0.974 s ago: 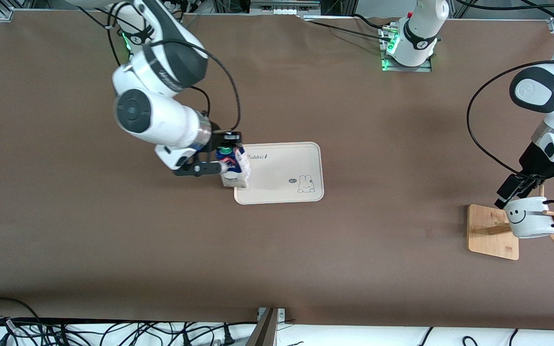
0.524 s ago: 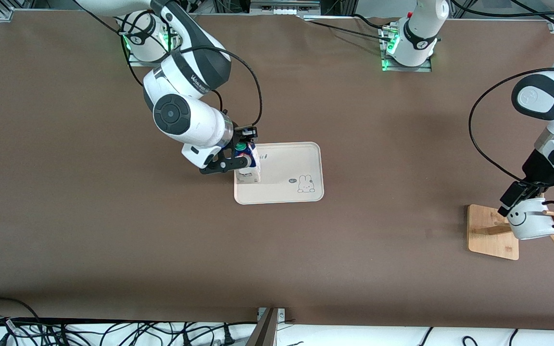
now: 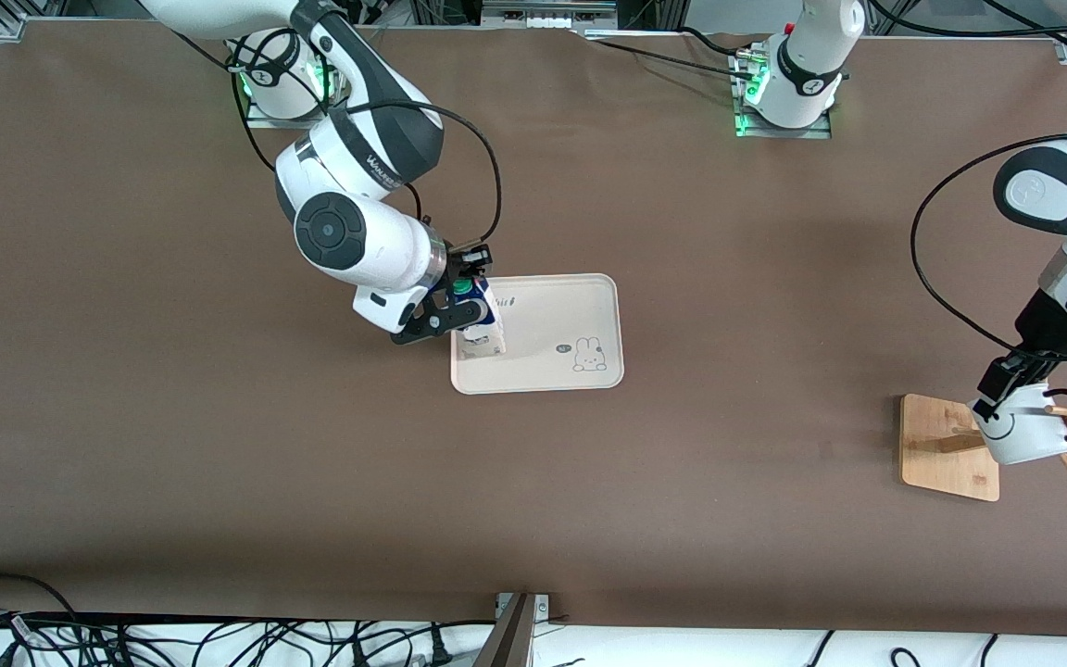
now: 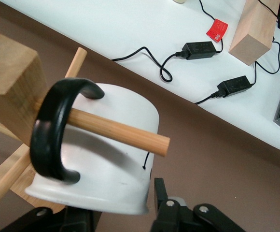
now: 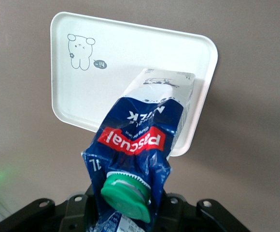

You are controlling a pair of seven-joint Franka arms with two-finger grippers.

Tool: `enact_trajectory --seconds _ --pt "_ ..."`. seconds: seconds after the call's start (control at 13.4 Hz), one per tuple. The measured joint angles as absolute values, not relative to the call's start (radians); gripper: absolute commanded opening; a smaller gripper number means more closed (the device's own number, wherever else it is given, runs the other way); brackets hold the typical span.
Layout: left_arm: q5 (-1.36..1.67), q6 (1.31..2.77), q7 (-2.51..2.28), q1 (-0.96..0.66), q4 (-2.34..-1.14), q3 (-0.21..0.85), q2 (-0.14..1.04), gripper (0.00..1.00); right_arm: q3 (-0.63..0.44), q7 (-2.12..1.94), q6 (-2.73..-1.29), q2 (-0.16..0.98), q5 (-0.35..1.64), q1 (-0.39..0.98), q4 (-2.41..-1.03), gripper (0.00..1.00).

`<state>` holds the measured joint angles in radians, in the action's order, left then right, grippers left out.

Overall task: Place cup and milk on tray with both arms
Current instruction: 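Lower the carton onto the tray while the left gripper grasps the mug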

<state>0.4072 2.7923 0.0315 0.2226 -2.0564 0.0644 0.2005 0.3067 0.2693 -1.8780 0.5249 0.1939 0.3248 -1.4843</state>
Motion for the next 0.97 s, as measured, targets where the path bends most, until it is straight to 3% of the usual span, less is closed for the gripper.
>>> enact_trajectory --seconds 0.22,0.45,0.97 --pt "0.407 2.792 0.043 0.222 -2.054 0.067 0.200 0.22 0.307 0.276 -1.883 0.550 0.195 0.326 -1.484 0.42" --pt "0.395 2.792 0.097 0.217 -2.038 0.072 0.189 0.00 0.307 0.306 -1.899 0.569 0.196 0.326 -1.484 0.42" --pt "0.390 2.749 0.107 0.218 -2.038 0.071 0.172 0.00 0.306 0.341 -1.908 0.585 0.213 0.325 -1.484 0.42"
